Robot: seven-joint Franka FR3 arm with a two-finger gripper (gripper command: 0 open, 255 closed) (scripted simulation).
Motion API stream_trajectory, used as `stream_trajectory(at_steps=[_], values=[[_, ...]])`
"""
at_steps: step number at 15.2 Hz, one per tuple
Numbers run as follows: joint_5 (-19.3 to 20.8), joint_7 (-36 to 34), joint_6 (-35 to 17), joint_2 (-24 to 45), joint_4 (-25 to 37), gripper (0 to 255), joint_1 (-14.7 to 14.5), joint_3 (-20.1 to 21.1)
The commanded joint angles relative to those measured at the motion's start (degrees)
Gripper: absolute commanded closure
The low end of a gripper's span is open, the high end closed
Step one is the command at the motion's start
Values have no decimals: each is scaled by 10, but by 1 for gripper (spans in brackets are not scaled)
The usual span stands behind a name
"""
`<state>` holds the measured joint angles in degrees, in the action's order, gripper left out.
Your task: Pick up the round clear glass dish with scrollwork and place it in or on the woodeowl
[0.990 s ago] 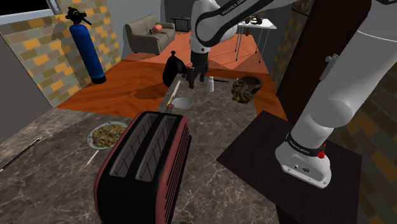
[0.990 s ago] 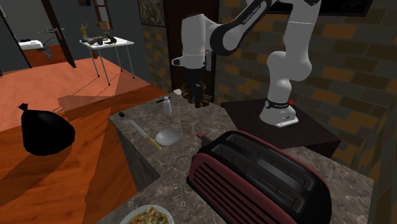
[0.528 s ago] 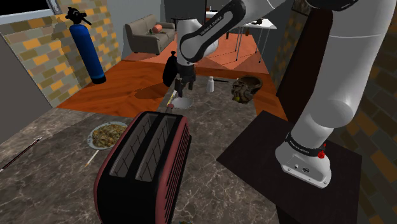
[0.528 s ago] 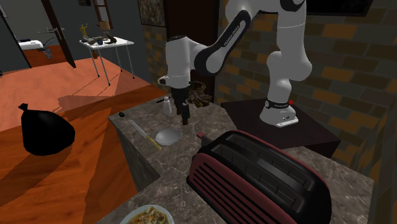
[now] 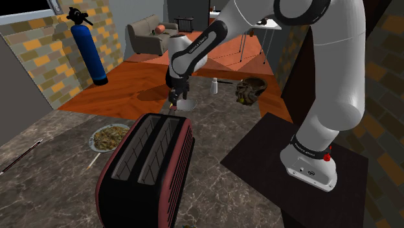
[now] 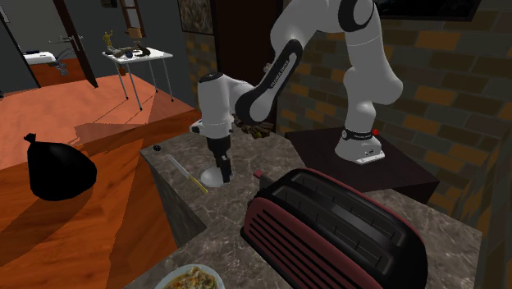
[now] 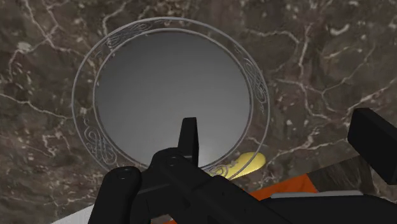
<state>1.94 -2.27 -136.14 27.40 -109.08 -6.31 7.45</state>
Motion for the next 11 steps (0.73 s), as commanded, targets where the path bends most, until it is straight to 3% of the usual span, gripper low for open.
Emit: stream_trajectory(at_steps=[1, 11], values=[[2, -1, -10, 13, 2, 0, -1, -1], [6, -3, -36, 38, 2, 0, -4, -4]])
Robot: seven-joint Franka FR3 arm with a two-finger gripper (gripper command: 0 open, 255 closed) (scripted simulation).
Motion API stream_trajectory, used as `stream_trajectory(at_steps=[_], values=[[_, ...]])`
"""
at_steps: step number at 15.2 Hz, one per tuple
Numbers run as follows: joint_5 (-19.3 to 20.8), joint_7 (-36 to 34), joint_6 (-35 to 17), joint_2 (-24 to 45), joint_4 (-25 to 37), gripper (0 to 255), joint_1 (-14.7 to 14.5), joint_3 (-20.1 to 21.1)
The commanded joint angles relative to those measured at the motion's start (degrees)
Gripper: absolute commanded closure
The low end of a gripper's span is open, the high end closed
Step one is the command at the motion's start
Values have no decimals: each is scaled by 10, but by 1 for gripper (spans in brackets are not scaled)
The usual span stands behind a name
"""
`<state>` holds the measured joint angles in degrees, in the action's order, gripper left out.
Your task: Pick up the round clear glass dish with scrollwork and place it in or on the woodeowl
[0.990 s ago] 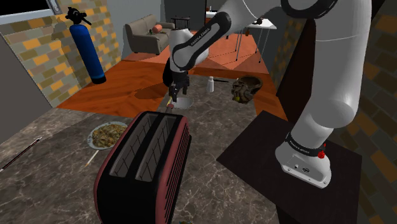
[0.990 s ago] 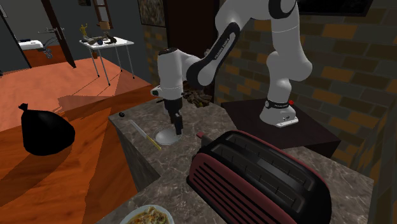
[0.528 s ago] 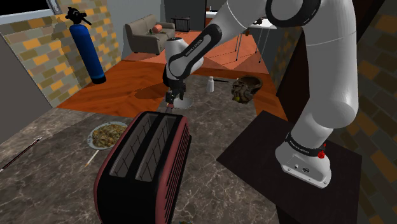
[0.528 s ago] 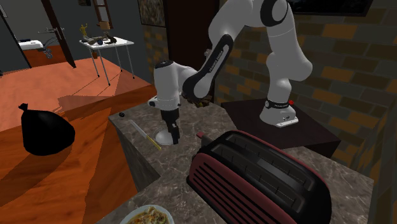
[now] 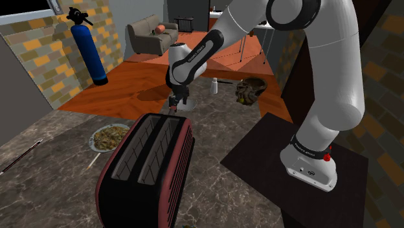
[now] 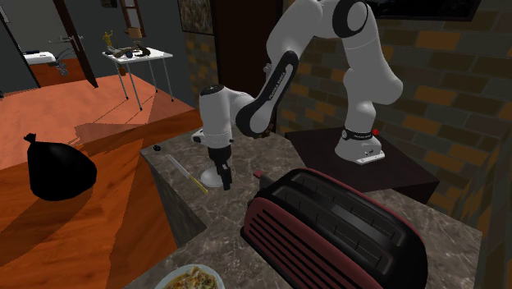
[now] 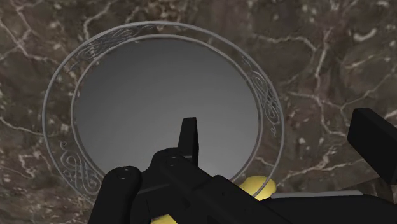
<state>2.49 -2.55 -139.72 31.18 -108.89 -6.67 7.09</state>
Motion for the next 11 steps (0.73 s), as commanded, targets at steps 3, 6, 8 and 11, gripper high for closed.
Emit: stream_trajectory(at_steps=[3, 6, 8, 11], values=[[0, 0, 0, 0, 0, 255, 0, 0], [0, 0, 0, 0, 0, 255, 0, 0], [0, 0, 0, 0, 0, 255, 0, 0], [0, 0, 0, 0, 0, 255, 0, 0]])
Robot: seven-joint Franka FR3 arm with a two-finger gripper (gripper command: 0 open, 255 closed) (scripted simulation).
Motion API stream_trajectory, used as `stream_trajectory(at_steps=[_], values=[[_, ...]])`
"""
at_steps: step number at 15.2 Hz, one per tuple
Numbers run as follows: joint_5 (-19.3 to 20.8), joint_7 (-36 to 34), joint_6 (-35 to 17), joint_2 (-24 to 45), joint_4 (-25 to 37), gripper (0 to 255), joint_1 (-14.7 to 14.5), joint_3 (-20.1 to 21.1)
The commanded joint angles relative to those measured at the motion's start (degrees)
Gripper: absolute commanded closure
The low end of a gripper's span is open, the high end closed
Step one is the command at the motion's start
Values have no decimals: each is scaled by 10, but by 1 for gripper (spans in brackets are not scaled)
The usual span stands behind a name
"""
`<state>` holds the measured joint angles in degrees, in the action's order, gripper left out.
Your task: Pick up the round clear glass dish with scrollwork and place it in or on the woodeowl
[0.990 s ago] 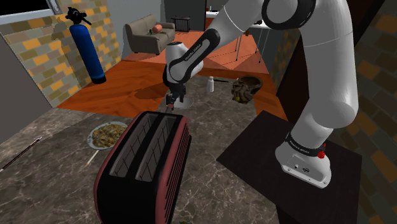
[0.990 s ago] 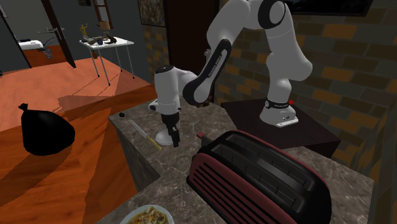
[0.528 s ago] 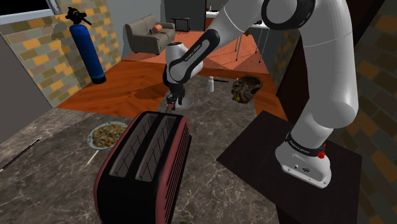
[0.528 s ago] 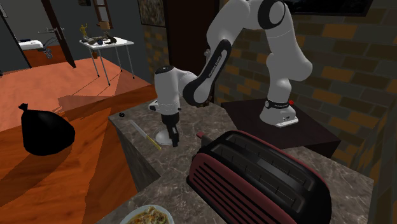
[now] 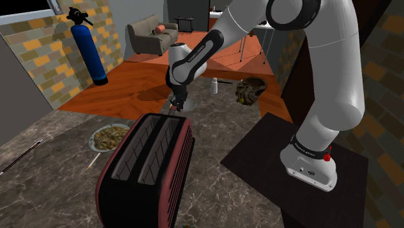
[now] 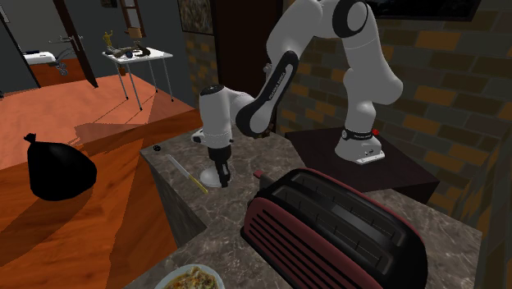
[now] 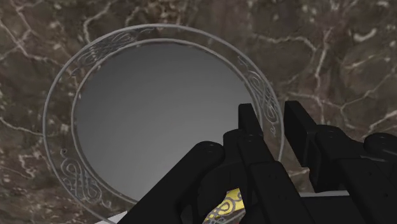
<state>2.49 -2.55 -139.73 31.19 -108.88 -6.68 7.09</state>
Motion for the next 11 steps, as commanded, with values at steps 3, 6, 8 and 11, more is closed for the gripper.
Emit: stream_trajectory(at_steps=[3, 6, 8, 11], values=[[-1, 1, 11, -11, 0, 255, 1, 1], [-4, 2, 28, -28, 0, 255, 2, 3], [-5, 2, 39, -38, 1, 255, 3, 4], [-7, 3, 57, -54, 3, 255, 4, 5]])
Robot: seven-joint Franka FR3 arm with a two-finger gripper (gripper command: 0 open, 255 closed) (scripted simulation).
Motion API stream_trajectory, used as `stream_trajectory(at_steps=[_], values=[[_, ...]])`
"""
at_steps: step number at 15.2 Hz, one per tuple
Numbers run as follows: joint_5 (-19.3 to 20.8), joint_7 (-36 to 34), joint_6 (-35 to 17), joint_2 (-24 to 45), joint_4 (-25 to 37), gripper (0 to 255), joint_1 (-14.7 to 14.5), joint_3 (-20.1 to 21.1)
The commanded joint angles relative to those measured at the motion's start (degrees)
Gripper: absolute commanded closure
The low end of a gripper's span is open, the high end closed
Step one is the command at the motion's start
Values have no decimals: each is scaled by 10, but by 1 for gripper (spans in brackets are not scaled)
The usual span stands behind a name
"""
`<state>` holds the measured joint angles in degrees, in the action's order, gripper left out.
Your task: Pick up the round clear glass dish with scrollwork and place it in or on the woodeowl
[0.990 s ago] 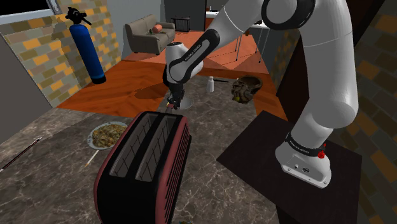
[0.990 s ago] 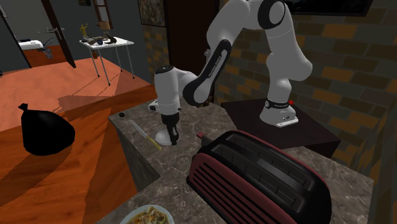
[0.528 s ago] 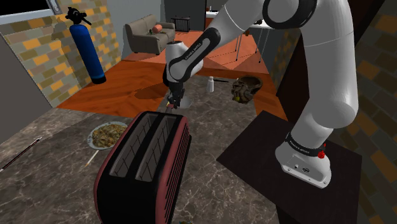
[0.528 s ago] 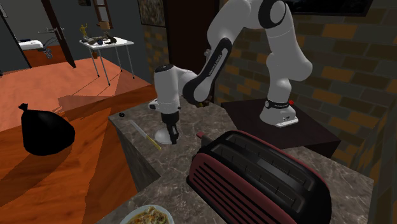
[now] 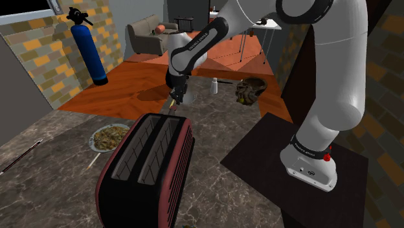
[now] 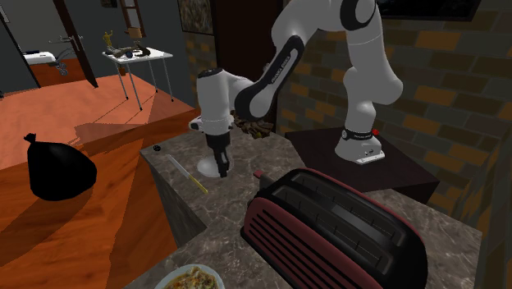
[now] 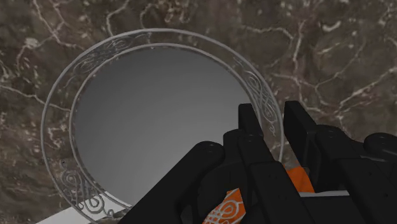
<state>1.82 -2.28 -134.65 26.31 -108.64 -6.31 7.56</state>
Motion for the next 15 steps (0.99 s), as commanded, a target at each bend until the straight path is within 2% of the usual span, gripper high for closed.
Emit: stream_trajectory(at_steps=[1, 15], values=[[-1, 1, 12, -10, 2, 255, 1, 1], [-11, 4, 100, -70, 30, 255, 4, 6]])
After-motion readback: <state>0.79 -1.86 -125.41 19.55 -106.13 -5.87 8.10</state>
